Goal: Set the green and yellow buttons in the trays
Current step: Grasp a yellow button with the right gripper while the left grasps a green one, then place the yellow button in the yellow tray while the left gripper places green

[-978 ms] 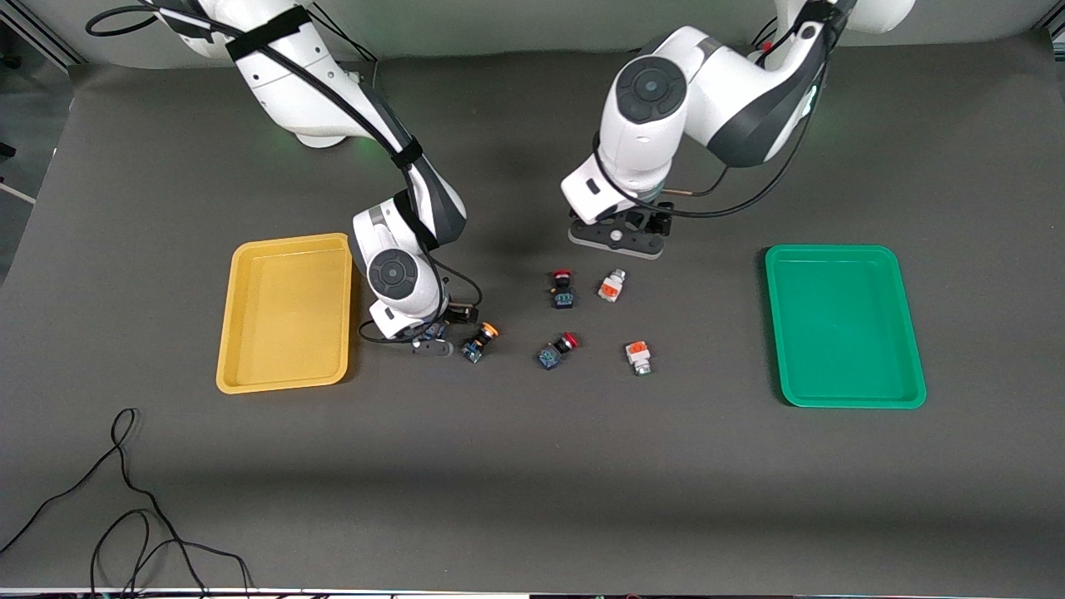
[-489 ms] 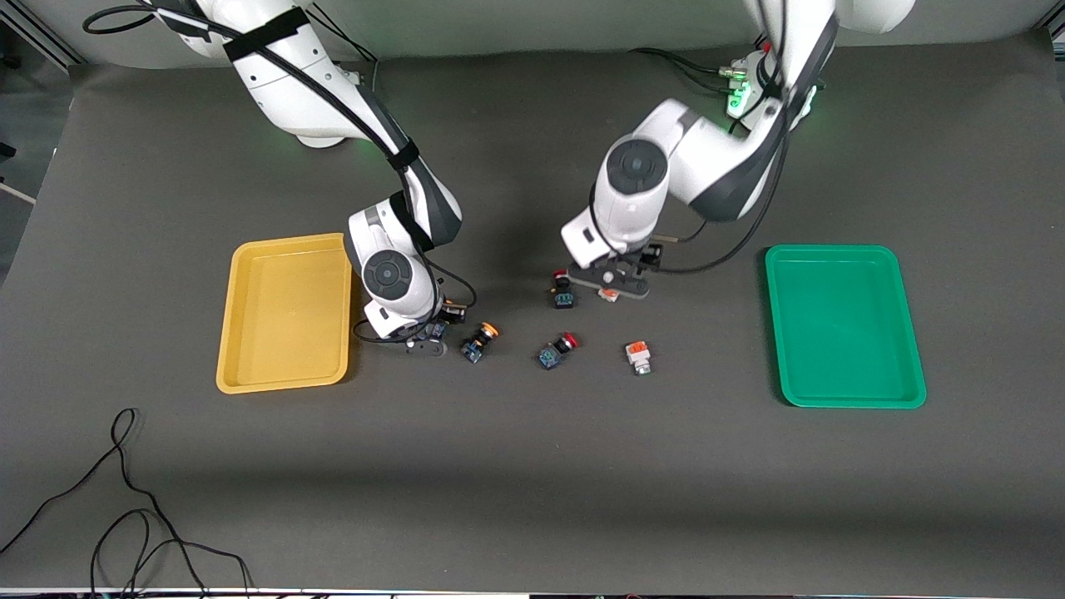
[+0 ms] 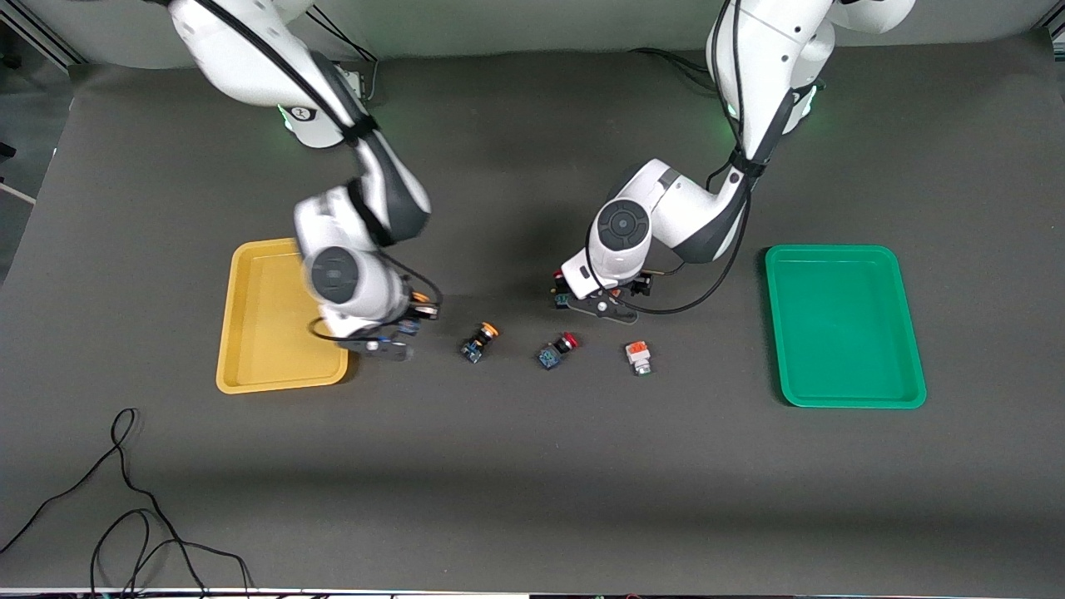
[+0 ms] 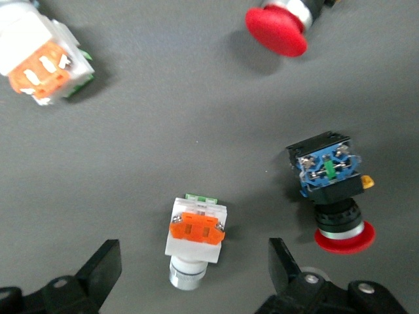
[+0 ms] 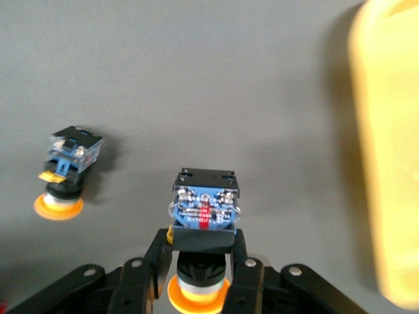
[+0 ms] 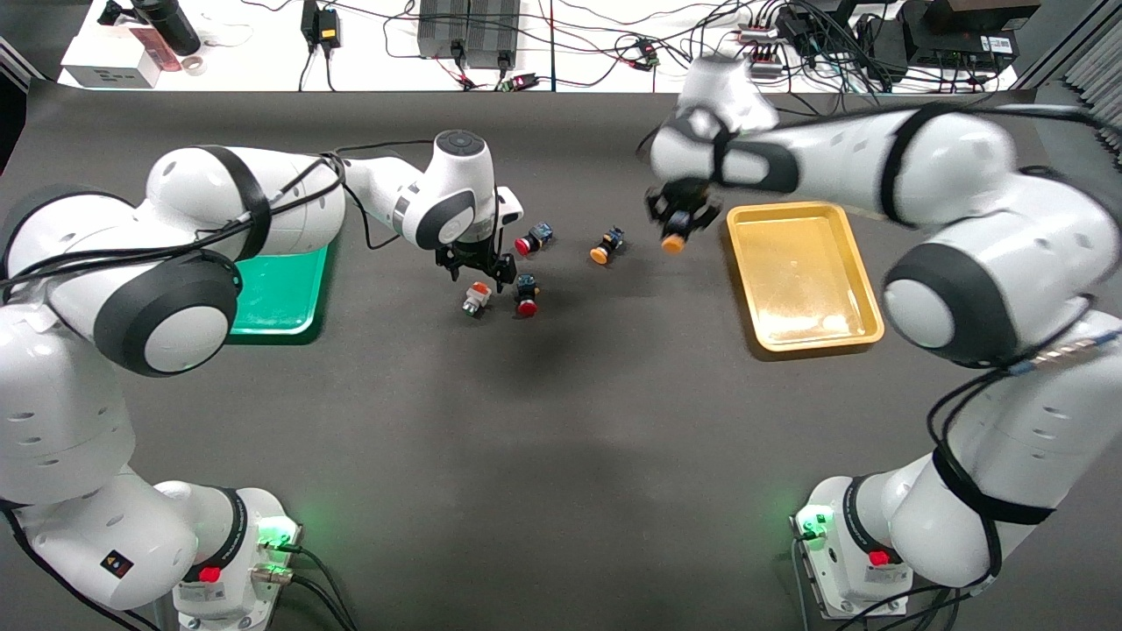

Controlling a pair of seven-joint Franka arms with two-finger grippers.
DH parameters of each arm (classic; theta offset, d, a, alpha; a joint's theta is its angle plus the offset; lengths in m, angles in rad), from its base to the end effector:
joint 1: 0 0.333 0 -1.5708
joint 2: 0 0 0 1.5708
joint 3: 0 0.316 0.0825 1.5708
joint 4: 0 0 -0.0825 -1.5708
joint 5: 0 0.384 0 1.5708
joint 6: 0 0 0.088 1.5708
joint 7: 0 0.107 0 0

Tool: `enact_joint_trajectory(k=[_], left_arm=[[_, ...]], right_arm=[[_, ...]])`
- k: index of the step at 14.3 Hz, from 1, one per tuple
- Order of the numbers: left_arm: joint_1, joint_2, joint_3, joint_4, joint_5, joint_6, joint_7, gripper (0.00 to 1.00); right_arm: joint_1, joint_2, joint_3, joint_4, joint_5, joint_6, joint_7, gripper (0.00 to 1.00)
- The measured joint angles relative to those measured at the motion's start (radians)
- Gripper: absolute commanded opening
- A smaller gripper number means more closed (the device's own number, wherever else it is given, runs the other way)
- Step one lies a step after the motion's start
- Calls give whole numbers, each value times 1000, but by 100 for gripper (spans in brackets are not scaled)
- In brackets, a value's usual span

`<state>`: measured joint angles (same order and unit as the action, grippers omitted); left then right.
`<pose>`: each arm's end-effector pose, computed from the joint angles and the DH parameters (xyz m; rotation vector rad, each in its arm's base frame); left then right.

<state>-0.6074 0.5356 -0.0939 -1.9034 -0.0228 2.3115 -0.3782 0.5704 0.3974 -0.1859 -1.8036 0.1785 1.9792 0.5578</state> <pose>0.4726 -0.3971 0.2069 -3.0903 0.4617 0.2203 0.5678 0.2498 0.3129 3.0739 -0.3946 -0.3526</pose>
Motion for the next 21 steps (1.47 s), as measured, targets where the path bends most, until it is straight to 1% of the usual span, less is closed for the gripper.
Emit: enact_joint_trajectory(k=[1, 2, 3, 4, 5, 7, 8, 9, 11, 12, 13, 14, 16, 17, 18, 19, 21], left_arm=[[0, 13, 0, -4, 0, 20, 1, 96], [0, 25, 0, -8, 0, 38, 1, 84], [0, 36, 0, -12, 0, 52, 2, 59], [0, 44, 0, -12, 0, 59, 2, 45], [0, 48, 0, -12, 0, 60, 2, 33], [0, 49, 0, -12, 0, 60, 2, 21], [0, 48, 1, -12, 0, 60, 2, 20], [2, 48, 1, -11, 0, 59, 1, 20], [5, 37, 1, -6, -1, 55, -21, 20], [7, 19, 2, 4, -1, 33, -38, 20], [12, -10, 4, 20, -3, -19, -50, 20], [24, -51, 7, 42, -7, -92, -57, 20], [73, -155, 10, 84, -30, -239, -60, 20], [107, -209, 12, 93, -39, -298, -60, 20], [150, -261, 14, 95, -42, -355, -60, 20], [198, -300, 17, 93, -42, -405, -60, 20], [322, -343, 22, 89, -33, -480, -15, 20]], right_arm=[[-19, -47, -32, 50, 0, -118, -44, 0], [-32, -90, -74, 104, 0, -232, -96, 0], [-42, -131, -125, 157, 0, -334, -160, 0], [-46, -167, -179, 194, 0, -405, -231, 0], [-47, -204, -235, 210, 0, -444, -305, 0], [-51, -252, -339, 189, 0, -463, -430, 0], [-54, -256, -377, 157, 0, -441, -471, 0], [-56, -252, -400, 104, 1, -381, -497, 0], [-57, -220, -408, -47, 1, -182, -522, 0], [-55, -183, -407, -120, 1, -78, -554, 0], [-54, -130, -406, -173, 14, 9, -590, 0], [-58, -69, -406, -202, 51, 71, -619, 0], [-75, 45, -407, -211, 147, 140, -708, 0], [-84, 89, -407, -209, 193, 162, -762, 44], [-92, 119, -407, -207, 232, 171, -801, 94], [-98, 136, -408, -205, 253, 175, -821, 100], [-103, 141, -409, -194, 261, 176, -827, 100]])
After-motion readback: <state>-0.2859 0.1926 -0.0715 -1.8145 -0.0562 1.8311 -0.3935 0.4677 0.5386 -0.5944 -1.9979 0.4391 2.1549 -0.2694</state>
